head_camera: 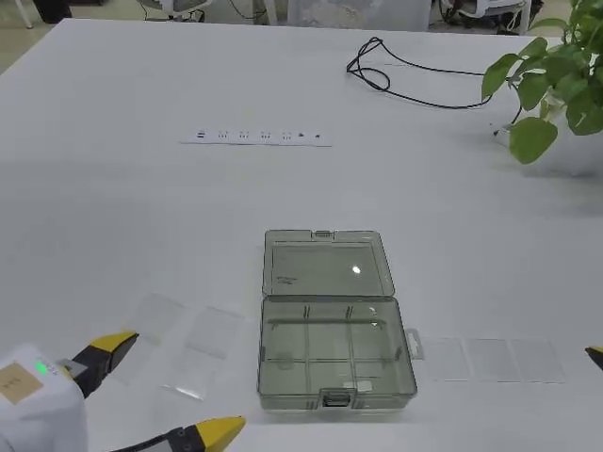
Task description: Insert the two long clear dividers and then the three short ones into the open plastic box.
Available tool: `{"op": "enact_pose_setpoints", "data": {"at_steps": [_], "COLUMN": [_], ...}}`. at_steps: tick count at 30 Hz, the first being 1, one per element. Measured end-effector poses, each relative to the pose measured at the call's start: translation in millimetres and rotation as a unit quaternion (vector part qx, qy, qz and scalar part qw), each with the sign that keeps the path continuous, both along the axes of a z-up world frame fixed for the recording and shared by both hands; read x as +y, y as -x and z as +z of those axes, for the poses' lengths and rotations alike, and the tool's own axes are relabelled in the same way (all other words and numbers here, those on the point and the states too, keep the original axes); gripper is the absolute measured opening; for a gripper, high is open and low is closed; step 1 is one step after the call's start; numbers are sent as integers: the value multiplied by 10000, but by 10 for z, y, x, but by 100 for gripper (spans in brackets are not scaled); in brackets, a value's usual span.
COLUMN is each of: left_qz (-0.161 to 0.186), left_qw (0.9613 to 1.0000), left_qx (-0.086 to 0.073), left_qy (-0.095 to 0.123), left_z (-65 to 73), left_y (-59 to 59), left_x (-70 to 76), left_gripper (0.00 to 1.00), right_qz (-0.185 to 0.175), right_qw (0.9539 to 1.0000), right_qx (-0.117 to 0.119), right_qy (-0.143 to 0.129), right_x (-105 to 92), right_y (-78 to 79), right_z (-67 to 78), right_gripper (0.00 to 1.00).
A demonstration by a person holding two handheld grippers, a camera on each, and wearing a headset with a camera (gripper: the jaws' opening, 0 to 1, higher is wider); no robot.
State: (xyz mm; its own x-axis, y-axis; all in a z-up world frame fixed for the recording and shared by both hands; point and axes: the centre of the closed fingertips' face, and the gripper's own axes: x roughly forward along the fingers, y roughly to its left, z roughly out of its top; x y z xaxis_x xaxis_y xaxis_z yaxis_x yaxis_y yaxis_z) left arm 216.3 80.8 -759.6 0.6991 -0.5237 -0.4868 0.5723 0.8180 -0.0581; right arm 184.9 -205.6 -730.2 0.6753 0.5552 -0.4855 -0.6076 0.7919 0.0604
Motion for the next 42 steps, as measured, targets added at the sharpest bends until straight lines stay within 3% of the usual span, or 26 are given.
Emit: {"op": "enact_pose_setpoints", "data": {"at_steps": [27,39,42], "left_qz": [-91,-156,-159], "left_qw": [9999,9994,9989], "left_qx": [111,185,277], "left_qy": [-74,-242,-329], "left_z": [-12,-46,-78], "left_y": [22,-5,-30], "left_x": [-32,-5,11], "left_gripper": [84,82,80], "right_qz": [18,22,66], "right_qw": [9999,9999,9999], "right_qx": [56,79,80], "right_qy": [-101,-140,-127], "right_x": [37,47,69], "right_y": [16,35,42], "right_z": [-35,-39,-25], "right_gripper": [100,100,100]}}
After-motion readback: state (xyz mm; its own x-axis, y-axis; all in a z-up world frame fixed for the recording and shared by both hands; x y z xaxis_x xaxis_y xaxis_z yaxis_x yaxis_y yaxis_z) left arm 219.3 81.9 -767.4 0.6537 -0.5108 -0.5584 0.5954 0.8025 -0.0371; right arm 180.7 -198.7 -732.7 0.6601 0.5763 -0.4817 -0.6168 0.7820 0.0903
